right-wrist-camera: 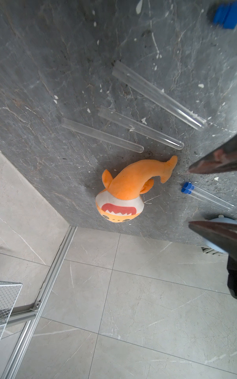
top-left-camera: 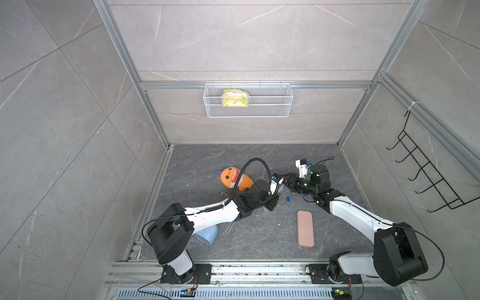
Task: Remove stoppers from test tubes
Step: Open the stopper on the test tube.
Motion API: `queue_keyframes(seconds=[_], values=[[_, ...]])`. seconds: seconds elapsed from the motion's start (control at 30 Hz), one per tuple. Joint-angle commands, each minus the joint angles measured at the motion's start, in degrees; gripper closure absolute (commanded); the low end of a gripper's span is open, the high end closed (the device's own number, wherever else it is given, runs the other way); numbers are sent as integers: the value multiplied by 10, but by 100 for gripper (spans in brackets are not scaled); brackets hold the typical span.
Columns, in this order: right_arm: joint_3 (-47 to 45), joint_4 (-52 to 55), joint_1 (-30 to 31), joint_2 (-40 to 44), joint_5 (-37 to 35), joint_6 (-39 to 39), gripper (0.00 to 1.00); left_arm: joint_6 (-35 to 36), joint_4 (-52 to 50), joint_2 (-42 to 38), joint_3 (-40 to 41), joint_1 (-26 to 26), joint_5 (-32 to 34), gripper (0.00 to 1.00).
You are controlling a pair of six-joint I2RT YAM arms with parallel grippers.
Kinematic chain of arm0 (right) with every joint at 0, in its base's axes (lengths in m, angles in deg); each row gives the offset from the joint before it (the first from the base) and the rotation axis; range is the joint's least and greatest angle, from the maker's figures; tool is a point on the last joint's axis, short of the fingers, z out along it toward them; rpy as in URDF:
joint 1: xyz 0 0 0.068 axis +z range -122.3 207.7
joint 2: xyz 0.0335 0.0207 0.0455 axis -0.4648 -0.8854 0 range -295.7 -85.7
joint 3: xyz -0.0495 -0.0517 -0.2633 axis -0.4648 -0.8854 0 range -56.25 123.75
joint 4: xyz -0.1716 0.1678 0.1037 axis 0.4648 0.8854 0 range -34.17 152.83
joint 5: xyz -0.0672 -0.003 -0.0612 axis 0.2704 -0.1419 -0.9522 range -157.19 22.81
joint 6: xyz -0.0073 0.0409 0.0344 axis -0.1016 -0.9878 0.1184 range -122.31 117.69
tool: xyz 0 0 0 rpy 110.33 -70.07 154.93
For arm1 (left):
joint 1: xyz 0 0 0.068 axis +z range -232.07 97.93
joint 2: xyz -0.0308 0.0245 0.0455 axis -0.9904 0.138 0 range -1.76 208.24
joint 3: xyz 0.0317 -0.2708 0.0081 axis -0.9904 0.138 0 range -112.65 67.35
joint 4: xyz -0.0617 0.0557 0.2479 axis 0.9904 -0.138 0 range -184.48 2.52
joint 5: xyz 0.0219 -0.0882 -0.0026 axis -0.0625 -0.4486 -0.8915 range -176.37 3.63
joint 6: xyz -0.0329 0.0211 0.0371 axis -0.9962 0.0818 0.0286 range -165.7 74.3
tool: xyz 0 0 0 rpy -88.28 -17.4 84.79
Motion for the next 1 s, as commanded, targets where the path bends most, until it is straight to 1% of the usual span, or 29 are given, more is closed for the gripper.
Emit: queue_keyframes(seconds=[0.0, 0.23, 0.43, 0.97], values=[[1, -7, 5, -4, -2, 1, 61, 15, 19, -1, -25, -3, -12, 93], [2, -11, 8, -6, -1, -1, 69, 14, 20, 3, -26, -3, -13, 94], [0, -15, 8, -9, 0, -3, 73, 14, 20, 4, -26, -2, -14, 94], [7, -9, 8, 0, -10, -1, 74, 9, 15, 7, -16, -3, -16, 95]])
